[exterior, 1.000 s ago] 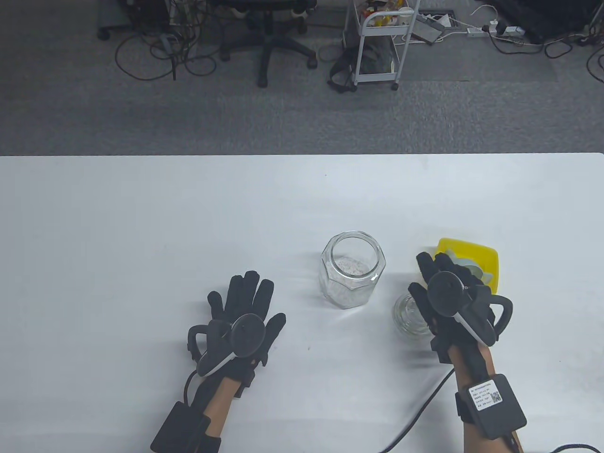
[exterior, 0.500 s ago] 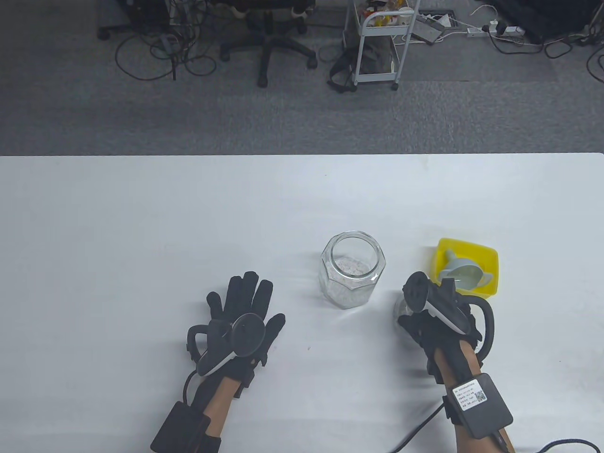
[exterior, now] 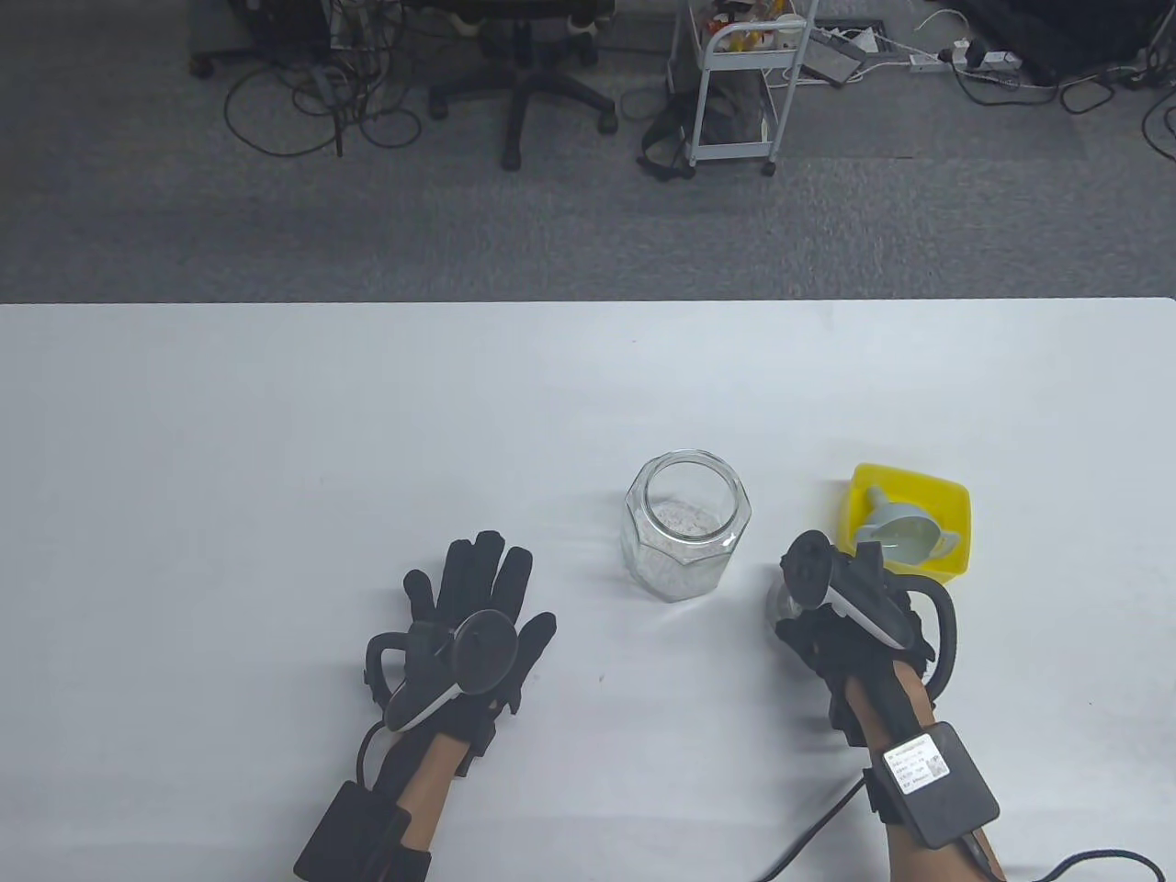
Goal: Transfer rice through funnel into glass jar
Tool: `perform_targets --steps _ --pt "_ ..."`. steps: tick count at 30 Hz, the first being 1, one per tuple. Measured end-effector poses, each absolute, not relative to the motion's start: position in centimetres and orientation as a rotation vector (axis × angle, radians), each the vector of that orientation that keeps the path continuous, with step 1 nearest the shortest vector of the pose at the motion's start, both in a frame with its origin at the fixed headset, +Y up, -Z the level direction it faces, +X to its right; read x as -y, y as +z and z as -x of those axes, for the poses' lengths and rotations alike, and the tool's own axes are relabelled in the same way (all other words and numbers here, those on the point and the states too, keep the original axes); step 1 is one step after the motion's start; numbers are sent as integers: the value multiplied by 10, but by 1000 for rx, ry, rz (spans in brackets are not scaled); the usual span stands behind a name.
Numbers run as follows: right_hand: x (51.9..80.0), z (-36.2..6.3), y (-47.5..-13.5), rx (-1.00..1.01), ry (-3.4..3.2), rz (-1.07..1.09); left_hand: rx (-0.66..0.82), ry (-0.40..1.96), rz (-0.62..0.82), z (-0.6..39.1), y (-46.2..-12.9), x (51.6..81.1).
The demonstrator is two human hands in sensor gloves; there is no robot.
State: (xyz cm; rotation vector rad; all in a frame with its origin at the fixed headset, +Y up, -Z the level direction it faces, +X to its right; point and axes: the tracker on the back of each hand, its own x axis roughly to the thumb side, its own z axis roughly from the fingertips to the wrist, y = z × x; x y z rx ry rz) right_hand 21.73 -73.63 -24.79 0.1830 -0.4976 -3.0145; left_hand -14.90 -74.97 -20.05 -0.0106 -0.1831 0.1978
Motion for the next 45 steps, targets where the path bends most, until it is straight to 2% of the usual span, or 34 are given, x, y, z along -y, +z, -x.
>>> perform_targets --steps 5,8,14,19,22,26,30,34,45 --pt "733 -219 -247 495 -3090 -128 182 197 11 149 -201 750" --pt "721 -219 -244 439 -3128 -111 181 200 11 149 -201 750" --pt "681 -229 -234 225 -3261 -106 184 199 7 148 -201 750" --pt "636 -227 -227 20 -3365 -81 185 188 -4 149 -200 748" --pt "607 -211 -231 -51 -3391 -42 177 170 -32 151 -198 742" --pt "585 -176 -242 -77 -3344 80 180 174 -33 151 -197 742" --pt "585 -141 -257 -20 -3297 132 189 148 -39 149 -195 740" --pt "597 -120 -273 37 -3250 106 194 151 -54 149 -192 737" --pt "607 -114 -285 7 -3241 51 200 128 -31 146 -193 739"
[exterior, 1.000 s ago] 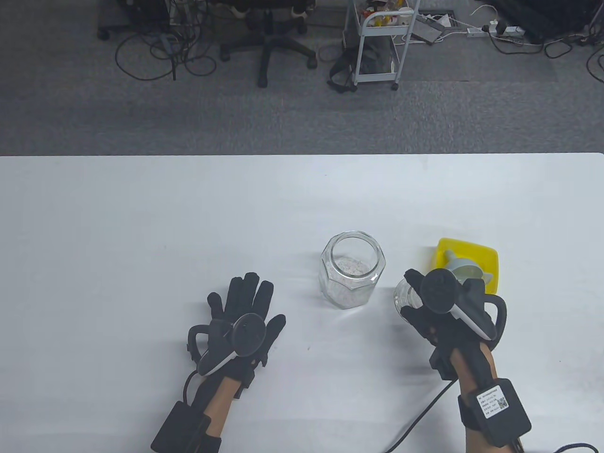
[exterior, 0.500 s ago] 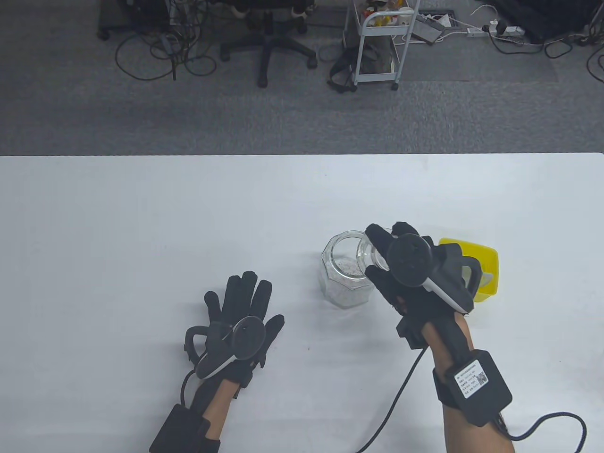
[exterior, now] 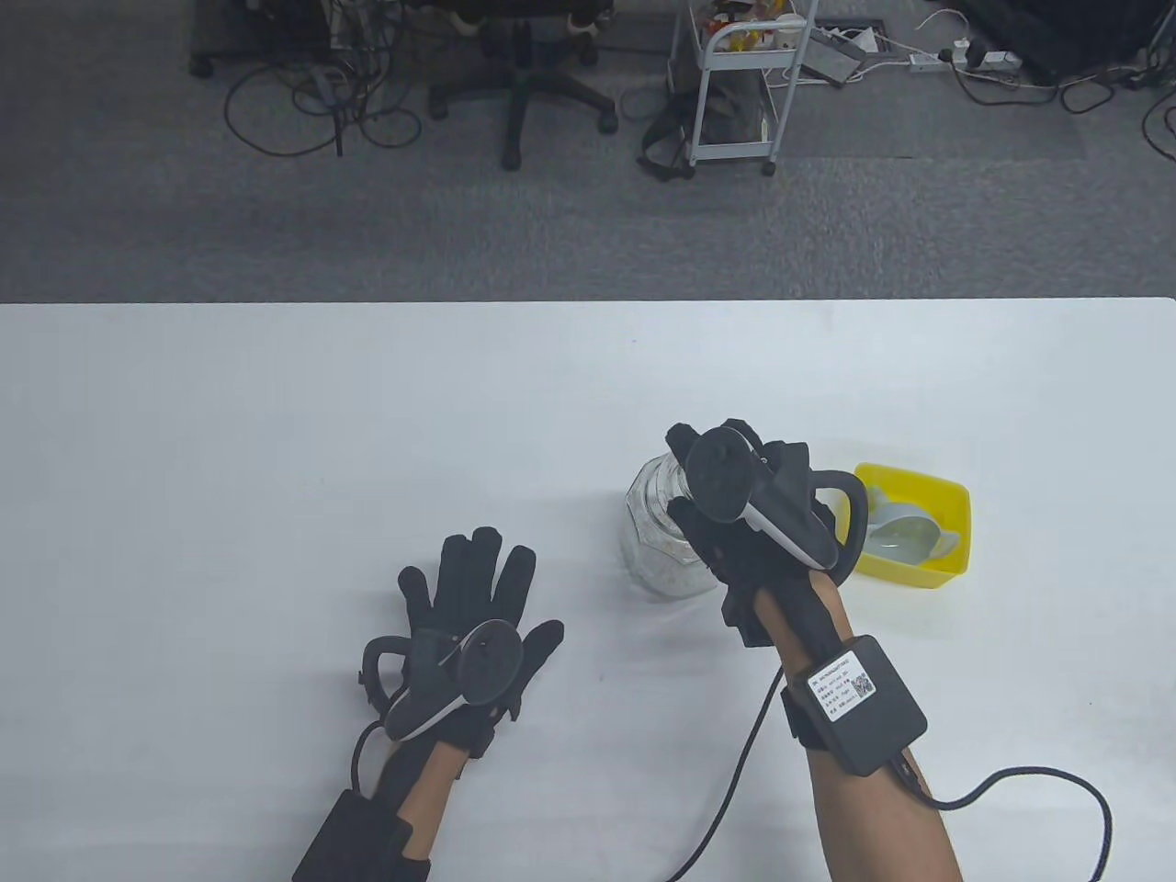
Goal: Transfer rice through funnel into glass jar
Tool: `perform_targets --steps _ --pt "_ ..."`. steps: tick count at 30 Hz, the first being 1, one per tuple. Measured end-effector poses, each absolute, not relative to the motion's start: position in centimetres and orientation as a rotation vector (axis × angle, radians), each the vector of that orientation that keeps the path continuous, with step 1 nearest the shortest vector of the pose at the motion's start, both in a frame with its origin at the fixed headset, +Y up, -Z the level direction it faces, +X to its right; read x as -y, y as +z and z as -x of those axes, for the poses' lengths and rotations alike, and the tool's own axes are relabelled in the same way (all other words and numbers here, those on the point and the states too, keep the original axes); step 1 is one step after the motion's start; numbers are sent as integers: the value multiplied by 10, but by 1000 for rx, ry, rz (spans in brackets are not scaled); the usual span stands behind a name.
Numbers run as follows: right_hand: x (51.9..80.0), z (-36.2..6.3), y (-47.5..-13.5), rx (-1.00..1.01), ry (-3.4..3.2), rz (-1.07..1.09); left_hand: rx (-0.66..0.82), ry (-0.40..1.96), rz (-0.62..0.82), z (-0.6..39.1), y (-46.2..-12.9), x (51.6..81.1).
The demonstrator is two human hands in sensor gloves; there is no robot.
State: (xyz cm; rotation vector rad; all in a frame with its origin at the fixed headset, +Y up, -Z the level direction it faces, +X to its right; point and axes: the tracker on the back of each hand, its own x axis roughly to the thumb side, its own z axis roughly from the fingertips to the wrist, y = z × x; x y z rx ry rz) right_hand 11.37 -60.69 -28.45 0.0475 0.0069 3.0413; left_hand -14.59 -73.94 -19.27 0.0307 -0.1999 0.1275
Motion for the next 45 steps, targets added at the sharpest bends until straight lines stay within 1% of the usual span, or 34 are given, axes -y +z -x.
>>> perform_targets --steps 13,20,23,24,25,33,36,41,42,45 --pt "610 -109 -293 -14 3027 -32 196 138 -27 146 -193 740" --pt "614 -105 -288 19 3049 -95 189 141 -36 146 -193 739" --pt "621 -100 -289 -62 3036 -127 191 138 -31 145 -193 739" --pt "623 -101 -288 -39 3041 -64 191 139 -31 145 -193 739" --pt "623 -101 -290 -9 3012 -105 191 140 -32 145 -193 739" --pt "623 -104 -289 -100 3032 -69 191 140 -28 145 -194 739" --pt "627 -109 -285 -145 3020 -59 192 145 -36 146 -193 739" --pt "628 -121 -266 -14 2906 -84 210 161 -41 142 -191 736" --pt "628 -126 -260 36 2895 -98 213 158 -37 142 -191 737" --pt "630 -142 -245 103 2869 -111 212 152 -34 141 -190 736"
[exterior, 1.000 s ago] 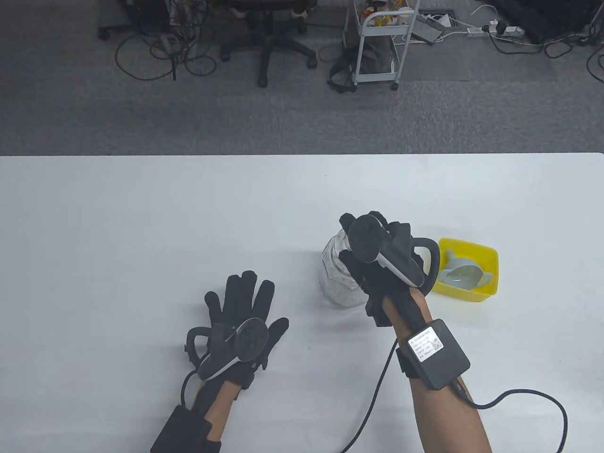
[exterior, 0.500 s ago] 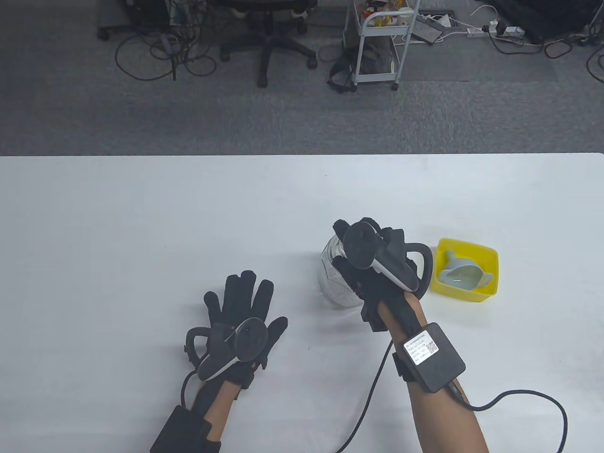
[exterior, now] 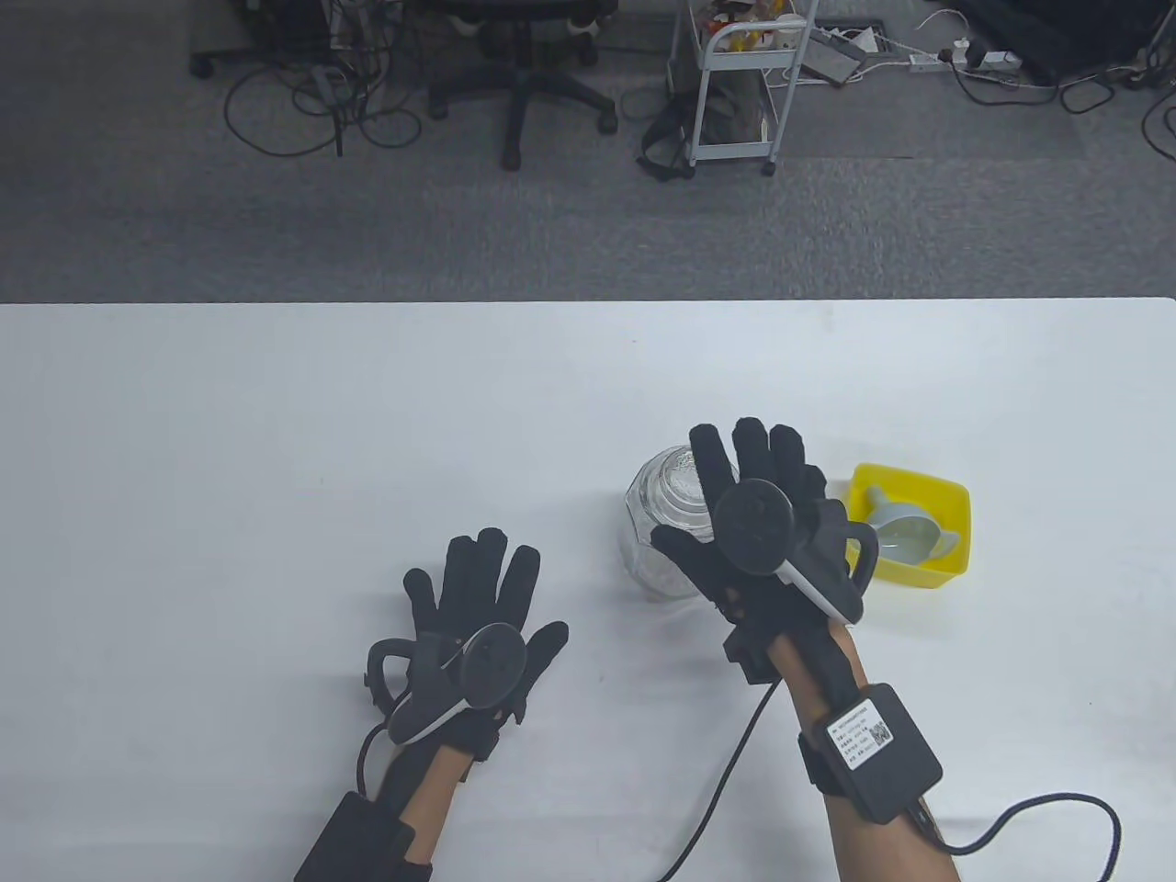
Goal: Transfer rice through funnel into glass jar
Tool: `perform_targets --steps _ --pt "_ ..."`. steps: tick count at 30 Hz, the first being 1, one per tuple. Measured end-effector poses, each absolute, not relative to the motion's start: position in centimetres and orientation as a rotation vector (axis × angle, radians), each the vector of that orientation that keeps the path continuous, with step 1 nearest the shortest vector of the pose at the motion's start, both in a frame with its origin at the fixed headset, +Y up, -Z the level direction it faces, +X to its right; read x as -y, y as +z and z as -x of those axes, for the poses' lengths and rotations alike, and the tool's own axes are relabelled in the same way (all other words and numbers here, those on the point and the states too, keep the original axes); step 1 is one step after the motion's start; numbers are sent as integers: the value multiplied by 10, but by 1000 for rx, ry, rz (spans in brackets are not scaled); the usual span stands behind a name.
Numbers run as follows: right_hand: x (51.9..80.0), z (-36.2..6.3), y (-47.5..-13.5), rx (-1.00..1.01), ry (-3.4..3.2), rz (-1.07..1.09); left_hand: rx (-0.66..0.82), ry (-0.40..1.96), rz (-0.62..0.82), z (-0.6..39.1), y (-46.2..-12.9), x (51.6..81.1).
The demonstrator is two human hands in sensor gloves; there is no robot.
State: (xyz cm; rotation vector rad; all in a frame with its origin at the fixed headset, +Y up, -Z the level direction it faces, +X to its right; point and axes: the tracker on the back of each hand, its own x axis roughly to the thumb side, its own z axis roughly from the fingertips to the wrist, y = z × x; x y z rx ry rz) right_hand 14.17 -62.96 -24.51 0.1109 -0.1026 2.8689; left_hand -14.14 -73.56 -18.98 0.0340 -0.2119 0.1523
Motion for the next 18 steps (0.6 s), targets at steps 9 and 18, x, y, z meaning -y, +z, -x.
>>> perform_targets --steps 9,18 --pt "686 -190 -215 135 2810 -83 319 214 -1 133 -187 739" --pt "735 -200 -223 -147 2961 51 320 237 21 136 -188 740"
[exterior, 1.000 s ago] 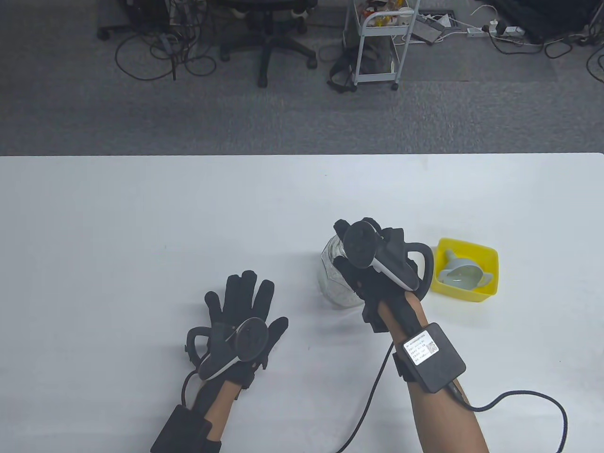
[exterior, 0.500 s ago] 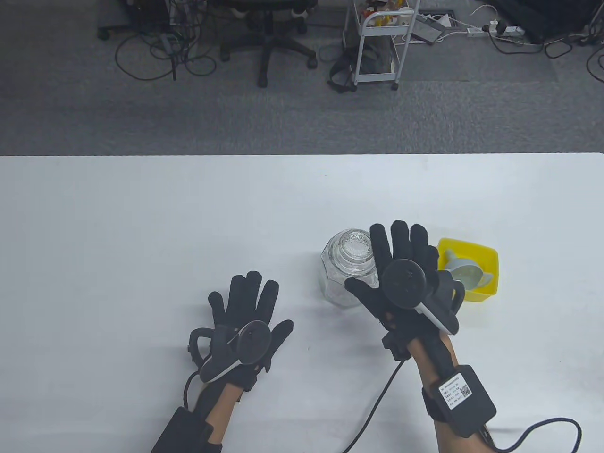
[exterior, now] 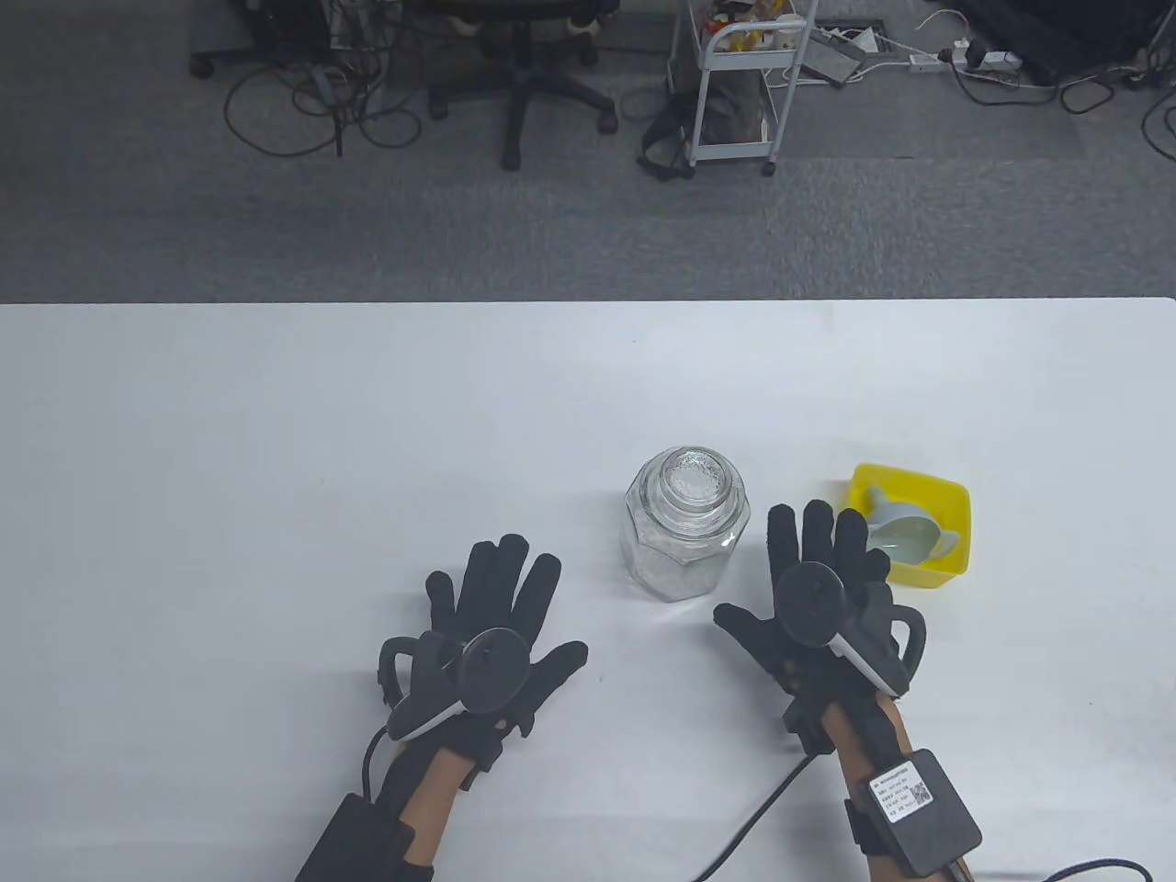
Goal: Transfer rice through funnel into glass jar
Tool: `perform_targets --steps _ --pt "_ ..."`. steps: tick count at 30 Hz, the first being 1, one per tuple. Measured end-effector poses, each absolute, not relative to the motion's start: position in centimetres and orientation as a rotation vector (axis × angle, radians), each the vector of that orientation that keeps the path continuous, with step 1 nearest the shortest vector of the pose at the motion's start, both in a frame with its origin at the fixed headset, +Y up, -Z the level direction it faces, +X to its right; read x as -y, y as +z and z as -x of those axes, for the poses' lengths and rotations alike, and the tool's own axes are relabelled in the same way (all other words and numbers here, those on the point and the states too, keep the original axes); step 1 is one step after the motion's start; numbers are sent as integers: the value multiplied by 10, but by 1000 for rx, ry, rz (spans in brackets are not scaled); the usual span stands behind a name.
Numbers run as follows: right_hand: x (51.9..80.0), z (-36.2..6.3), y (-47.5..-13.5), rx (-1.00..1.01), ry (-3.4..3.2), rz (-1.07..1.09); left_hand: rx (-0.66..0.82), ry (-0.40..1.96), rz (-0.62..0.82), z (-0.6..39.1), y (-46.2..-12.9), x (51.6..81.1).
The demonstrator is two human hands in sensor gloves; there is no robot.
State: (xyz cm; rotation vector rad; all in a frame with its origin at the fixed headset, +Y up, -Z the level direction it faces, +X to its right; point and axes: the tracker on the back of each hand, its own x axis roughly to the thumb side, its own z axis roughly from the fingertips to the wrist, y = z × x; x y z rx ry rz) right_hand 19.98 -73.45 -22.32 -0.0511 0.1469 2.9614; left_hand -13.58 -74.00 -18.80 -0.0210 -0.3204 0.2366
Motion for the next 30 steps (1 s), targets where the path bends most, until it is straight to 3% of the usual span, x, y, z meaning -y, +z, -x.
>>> perform_targets --steps 30 --pt "736 -193 -218 -222 2993 41 305 196 25 133 -190 740"
